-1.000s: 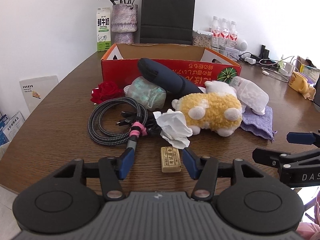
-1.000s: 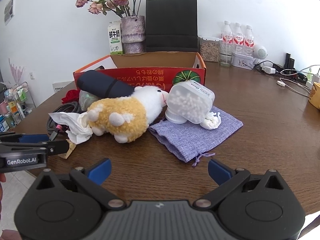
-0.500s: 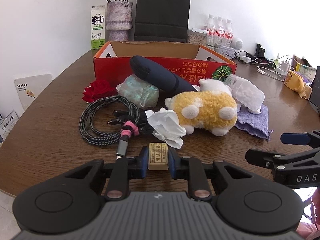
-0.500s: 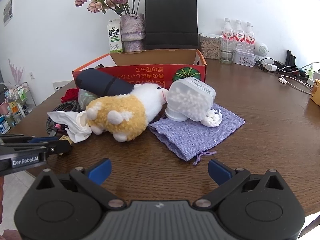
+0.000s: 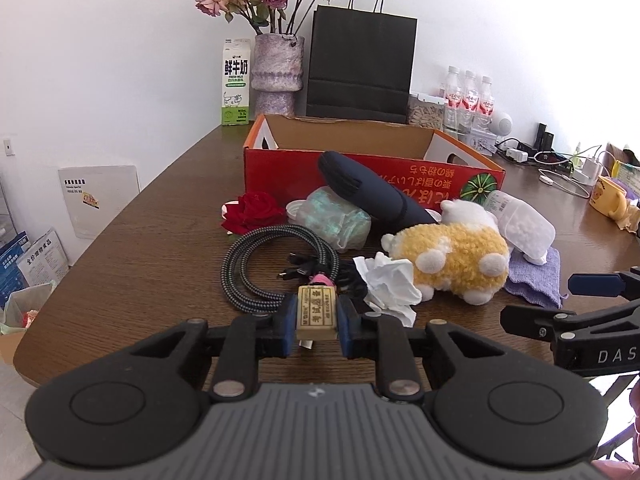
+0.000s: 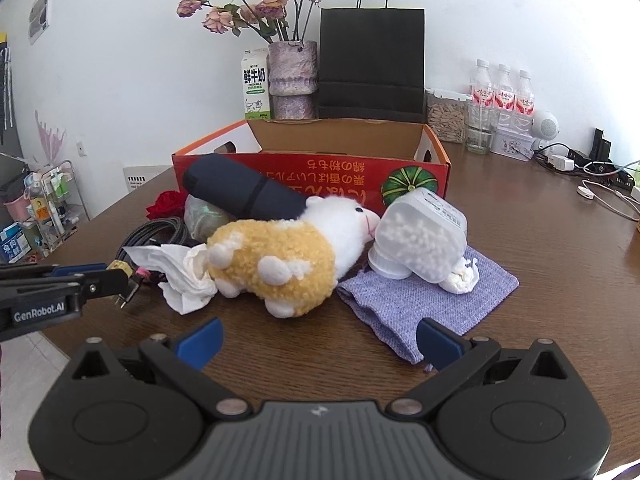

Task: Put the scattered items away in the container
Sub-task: 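Lift the soap bar with the left tool while the right tool grasps the plush sheep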

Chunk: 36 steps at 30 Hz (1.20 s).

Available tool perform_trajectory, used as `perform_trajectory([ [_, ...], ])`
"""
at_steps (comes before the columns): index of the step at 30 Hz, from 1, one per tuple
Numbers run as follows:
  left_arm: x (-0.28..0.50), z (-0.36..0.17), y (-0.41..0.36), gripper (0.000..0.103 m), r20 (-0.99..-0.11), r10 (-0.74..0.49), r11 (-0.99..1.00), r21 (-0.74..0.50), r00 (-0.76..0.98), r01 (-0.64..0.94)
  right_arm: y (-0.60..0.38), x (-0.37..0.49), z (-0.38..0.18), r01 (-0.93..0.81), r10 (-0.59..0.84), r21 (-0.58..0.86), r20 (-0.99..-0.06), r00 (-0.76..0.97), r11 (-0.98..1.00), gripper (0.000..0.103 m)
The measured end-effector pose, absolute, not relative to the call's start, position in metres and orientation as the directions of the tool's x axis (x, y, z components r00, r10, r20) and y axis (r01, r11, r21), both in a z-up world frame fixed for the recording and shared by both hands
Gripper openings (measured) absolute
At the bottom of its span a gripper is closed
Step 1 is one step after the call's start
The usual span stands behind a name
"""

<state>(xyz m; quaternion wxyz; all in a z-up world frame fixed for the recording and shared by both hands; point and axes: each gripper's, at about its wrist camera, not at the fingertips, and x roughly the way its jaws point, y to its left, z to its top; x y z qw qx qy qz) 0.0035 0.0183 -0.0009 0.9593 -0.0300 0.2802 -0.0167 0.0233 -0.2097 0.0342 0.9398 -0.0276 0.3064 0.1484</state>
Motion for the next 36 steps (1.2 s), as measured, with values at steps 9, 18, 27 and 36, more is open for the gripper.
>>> perform_trajectory([
  [9, 0.014, 0.001, 0.035, 0.021, -0.531, -0.027, 0.997, -0.077, 0.847, -0.017, -0.198, 0.050, 0.056, -0.279, 0.247, 0.030, -0.559, 0.792, 0.960, 0.103],
  [18, 0.029, 0.007, 0.045, 0.021, -0.520, -0.025, 0.997, -0.078, 0.854, -0.018, -0.190, 0.091, 0.064, -0.228, 0.218, 0.059, -0.596, 0.773, 0.972, 0.102],
  [27, 0.033, 0.002, 0.052, 0.021, -0.524, -0.043, 0.995, -0.099, 0.850, -0.010, -0.194, 0.123, 0.048, -0.121, 0.213, 0.182, -0.658, 0.723, 0.976, 0.074],
  [36, 0.034, -0.001, 0.060, 0.021, -0.529, -0.047, 0.994, -0.112, 0.847, -0.014, -0.188, 0.135, 0.030, -0.134, 0.227, 0.187, -0.703, 0.674, 0.973, 0.056],
])
